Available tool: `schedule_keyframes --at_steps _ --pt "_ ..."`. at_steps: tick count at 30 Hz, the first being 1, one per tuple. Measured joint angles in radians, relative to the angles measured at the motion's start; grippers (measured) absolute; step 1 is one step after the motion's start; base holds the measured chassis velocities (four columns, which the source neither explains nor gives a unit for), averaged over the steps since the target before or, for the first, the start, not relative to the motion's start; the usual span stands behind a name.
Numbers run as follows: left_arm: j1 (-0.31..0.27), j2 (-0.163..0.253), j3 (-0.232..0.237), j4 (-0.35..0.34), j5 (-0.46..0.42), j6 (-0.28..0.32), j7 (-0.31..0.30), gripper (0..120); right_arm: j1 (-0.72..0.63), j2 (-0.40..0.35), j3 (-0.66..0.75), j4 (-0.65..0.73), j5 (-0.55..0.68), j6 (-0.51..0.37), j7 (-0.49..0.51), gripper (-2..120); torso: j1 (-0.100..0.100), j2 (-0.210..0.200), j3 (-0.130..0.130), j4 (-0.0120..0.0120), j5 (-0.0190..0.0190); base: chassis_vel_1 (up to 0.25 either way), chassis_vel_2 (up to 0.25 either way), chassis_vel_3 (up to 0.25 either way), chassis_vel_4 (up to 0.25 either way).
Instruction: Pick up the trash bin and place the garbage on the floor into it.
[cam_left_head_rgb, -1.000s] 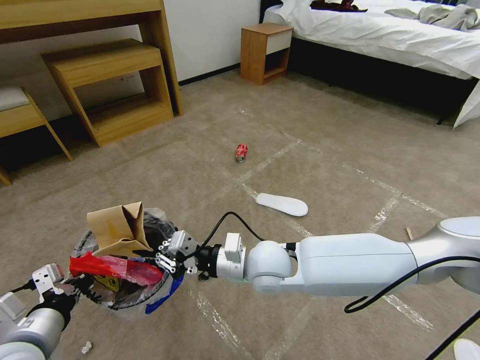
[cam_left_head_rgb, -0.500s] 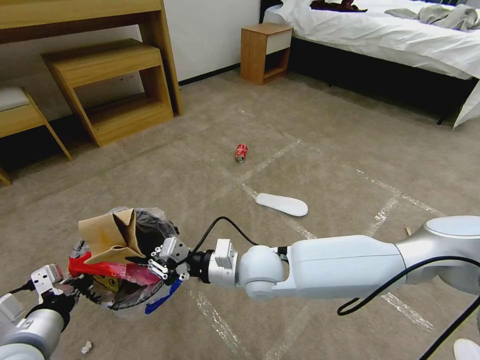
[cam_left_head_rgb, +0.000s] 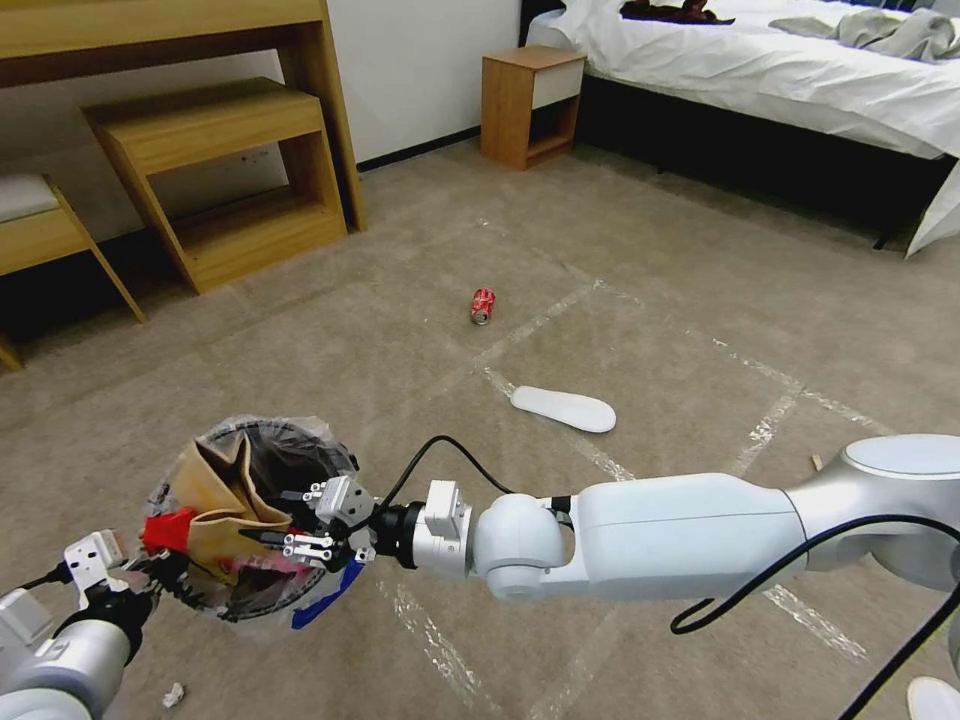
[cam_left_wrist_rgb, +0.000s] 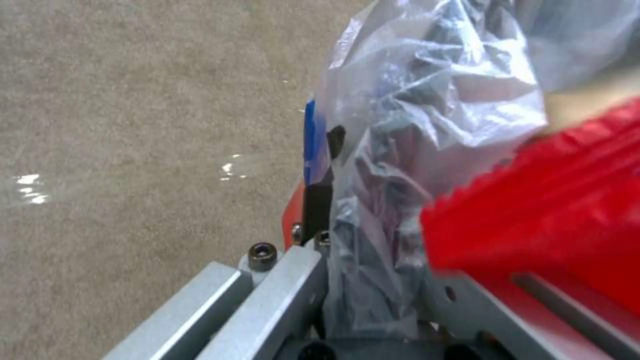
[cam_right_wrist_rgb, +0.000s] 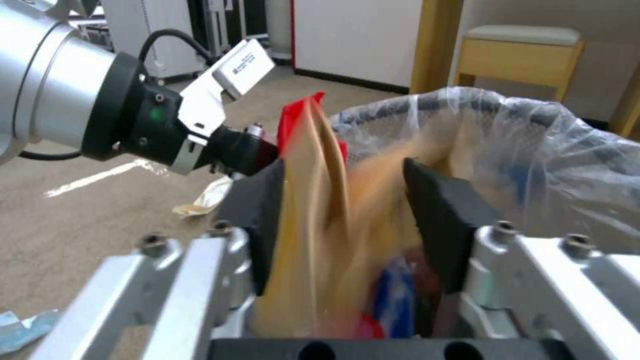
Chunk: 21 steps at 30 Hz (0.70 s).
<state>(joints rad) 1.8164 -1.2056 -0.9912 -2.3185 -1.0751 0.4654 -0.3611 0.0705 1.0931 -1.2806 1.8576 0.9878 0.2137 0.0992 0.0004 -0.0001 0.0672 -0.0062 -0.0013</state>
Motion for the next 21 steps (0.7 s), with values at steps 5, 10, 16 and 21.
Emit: schedule_keyframes --at_steps 5,10,16,21 --pt "0.002 0.0 0.0 0.0 0.0 0.0 0.0 0 -0.005 -0.004 0.005 -0.003 -0.001 -0.001 0.0 71 0.0 0.0 0.0 -0.0001 0.0 0.0 0.0 0.0 0.0" --pt "0.001 0.0 0.001 0.004 0.001 -0.001 0.001 0 -0.011 -0.004 0.01 -0.006 -0.003 -0.001 0.002 88 0.0 0.0 0.0 0.0 0.0 0.0 0.0 0.0 0.0" --pt "-0.002 -0.001 0.004 0.011 0.005 -0.006 0.003 0 -0.018 -0.008 0.021 -0.008 -0.005 0.002 0.003 100 0.0 0.0 0.0 -0.0001 0.0 0.0 0.0 0.0 0.0" --pt "-0.007 -0.002 0.004 0.019 0.008 -0.007 0.003 0 -0.054 -0.016 0.092 -0.005 -0.003 0.016 0.003 100 0.0 0.0 0.0 0.0 -0.0001 0.0 0.0 0.0 0.0"
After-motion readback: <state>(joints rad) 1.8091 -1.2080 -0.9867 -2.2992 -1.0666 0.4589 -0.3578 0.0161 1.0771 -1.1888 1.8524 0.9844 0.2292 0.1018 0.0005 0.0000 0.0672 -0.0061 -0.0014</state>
